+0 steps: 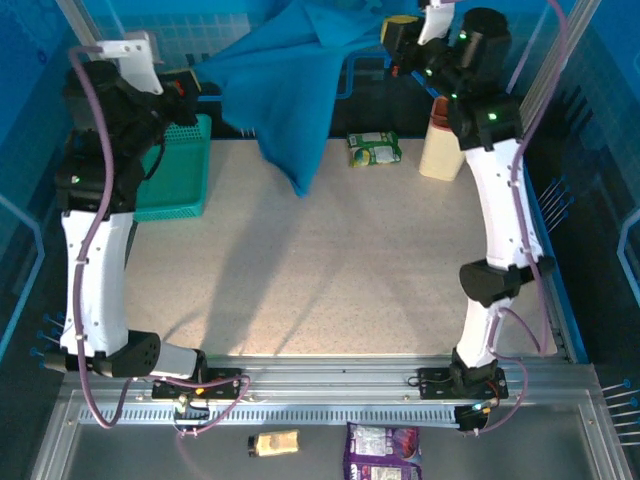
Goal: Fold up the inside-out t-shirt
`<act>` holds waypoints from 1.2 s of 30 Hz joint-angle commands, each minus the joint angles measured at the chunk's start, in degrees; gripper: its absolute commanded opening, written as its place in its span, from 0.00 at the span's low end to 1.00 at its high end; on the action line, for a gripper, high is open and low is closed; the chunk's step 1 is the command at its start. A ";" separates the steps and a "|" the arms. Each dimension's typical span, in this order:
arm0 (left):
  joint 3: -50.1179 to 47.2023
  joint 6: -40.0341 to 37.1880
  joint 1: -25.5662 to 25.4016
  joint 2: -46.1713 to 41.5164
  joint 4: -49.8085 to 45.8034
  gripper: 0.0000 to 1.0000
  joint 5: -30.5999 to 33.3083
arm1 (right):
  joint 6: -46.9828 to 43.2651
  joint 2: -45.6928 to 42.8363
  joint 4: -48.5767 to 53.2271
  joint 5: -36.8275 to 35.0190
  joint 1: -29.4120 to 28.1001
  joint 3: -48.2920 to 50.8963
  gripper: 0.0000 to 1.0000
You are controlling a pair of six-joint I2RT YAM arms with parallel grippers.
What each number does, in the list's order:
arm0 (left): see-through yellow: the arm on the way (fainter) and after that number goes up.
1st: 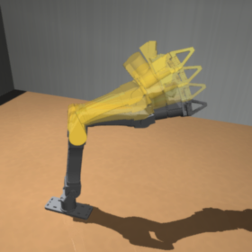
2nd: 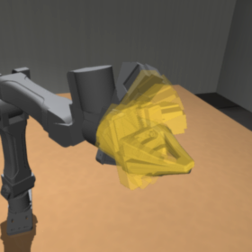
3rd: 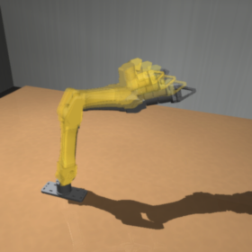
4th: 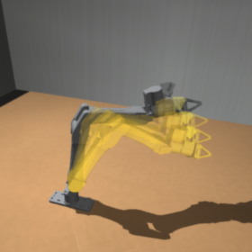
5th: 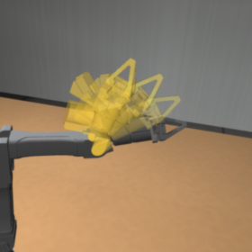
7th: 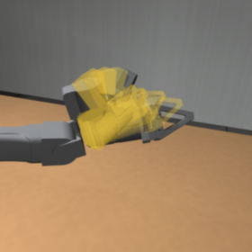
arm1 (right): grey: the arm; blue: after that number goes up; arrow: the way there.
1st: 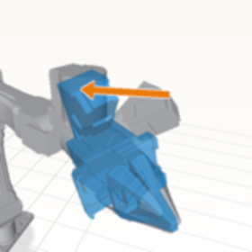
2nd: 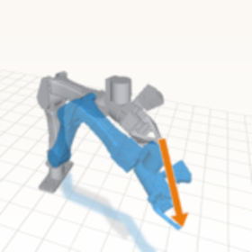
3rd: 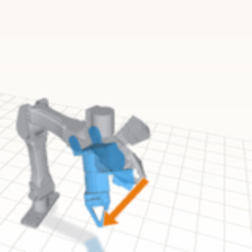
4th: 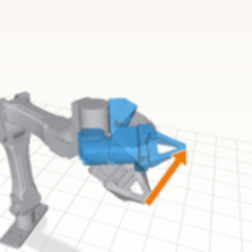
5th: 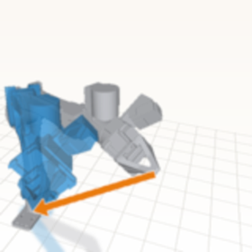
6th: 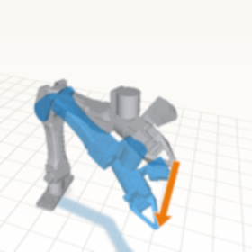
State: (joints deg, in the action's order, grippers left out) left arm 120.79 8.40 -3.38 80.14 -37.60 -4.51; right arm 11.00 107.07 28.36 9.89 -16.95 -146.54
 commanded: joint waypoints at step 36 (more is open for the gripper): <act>-51.98 6.80 -30.30 8.72 5.53 0.40 -1.54 | 10.63 -25.84 15.36 -9.76 -12.86 77.59 0.44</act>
State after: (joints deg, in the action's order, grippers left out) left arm 68.12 11.94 -34.52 85.84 -27.07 -10.52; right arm 19.38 79.29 39.64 -1.87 -25.56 -70.96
